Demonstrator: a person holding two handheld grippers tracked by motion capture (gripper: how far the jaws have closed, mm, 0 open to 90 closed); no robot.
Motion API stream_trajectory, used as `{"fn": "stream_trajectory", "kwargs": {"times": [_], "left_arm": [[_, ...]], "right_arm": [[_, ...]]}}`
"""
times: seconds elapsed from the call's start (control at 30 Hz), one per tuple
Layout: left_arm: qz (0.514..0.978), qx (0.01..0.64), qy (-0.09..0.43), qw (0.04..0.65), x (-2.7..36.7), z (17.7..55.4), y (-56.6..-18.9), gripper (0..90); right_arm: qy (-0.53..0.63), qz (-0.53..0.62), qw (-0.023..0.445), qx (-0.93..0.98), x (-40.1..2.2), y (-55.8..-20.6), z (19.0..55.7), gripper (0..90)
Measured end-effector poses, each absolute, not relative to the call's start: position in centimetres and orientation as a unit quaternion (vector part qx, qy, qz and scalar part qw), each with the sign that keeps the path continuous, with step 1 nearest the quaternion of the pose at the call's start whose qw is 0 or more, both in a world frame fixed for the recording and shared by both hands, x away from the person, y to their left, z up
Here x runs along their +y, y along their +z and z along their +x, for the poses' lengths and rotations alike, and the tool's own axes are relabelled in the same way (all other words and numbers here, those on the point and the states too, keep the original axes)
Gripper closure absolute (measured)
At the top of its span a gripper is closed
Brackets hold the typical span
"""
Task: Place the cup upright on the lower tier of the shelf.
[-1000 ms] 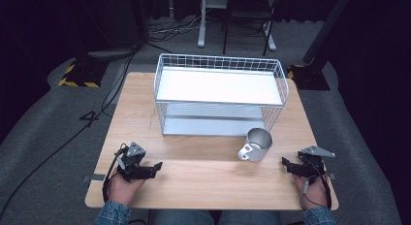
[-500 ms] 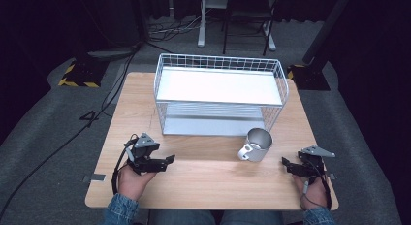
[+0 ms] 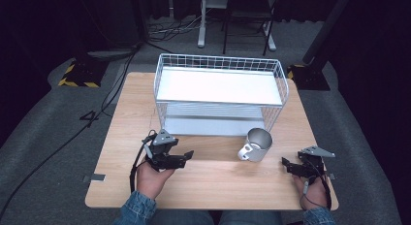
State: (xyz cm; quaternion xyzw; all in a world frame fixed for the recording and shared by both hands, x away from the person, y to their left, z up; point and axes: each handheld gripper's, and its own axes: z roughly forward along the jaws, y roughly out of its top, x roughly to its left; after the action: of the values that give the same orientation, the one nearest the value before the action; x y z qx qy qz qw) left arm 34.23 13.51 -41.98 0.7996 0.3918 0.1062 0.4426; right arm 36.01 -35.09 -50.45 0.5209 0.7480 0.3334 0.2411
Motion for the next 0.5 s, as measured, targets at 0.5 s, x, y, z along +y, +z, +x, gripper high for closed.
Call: {"fn": "stream_trajectory", "kwargs": {"times": [0.5], "left_arm": [[0.814, 0.353, 0.096, 0.451, 8.1, 35.0, -42.0, 29.0]], "right_arm": [[0.333, 0.521, 0.241, 0.748, -35.1, -50.5, 36.0, 24.0]]}}
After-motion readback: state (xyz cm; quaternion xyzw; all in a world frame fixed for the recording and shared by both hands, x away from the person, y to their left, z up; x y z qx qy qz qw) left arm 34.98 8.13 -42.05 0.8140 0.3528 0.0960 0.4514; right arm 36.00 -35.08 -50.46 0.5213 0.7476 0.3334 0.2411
